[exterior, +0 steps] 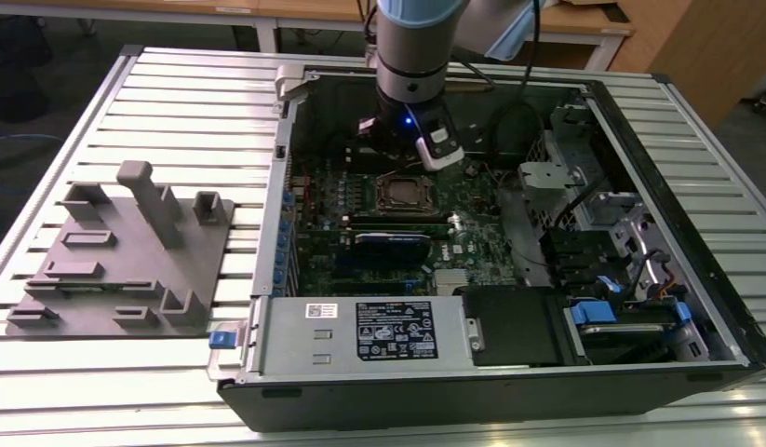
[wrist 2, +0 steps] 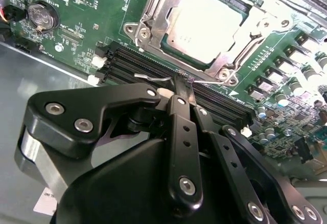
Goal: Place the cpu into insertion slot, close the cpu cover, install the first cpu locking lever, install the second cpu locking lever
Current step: 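Install the first cpu locking lever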
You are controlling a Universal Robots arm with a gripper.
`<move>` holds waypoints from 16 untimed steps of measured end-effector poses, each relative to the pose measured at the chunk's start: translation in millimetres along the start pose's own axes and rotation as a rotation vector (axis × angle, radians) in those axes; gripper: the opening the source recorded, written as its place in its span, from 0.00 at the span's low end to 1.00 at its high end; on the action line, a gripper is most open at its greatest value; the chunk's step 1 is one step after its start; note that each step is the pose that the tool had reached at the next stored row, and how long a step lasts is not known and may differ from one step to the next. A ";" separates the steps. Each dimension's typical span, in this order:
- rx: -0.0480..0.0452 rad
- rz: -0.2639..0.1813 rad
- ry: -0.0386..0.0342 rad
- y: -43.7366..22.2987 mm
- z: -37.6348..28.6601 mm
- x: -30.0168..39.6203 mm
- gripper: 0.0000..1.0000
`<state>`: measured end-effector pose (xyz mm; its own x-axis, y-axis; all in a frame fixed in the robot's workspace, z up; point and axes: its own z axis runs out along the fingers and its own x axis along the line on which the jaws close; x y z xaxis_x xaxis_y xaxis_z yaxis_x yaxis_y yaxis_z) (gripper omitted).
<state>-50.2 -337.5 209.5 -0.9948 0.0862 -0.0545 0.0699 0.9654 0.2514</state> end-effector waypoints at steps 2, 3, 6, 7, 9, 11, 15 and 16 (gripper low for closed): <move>-0.0002 0.000 -0.0001 0.3 0.5 -2.8 0.11; -0.0002 0.000 -0.0001 0.4 0.7 -3.9 0.11; -0.0001 0.000 -0.0003 0.5 1.3 -5.2 0.11; -0.0003 0.000 -0.0019 0.3 1.8 -5.2 0.11; -0.0010 -0.003 -0.0097 0.0 3.1 -5.1 0.11; -0.0012 -0.004 -0.0139 -0.1 3.5 -5.1 0.11; -0.0011 -0.004 -0.0142 -0.1 3.7 -5.1 0.11; -0.0011 -0.004 -0.0142 -0.1 3.6 -5.1 0.11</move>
<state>-44.9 -337.2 206.2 -0.9939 0.0856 -0.0692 0.0656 0.9655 0.2521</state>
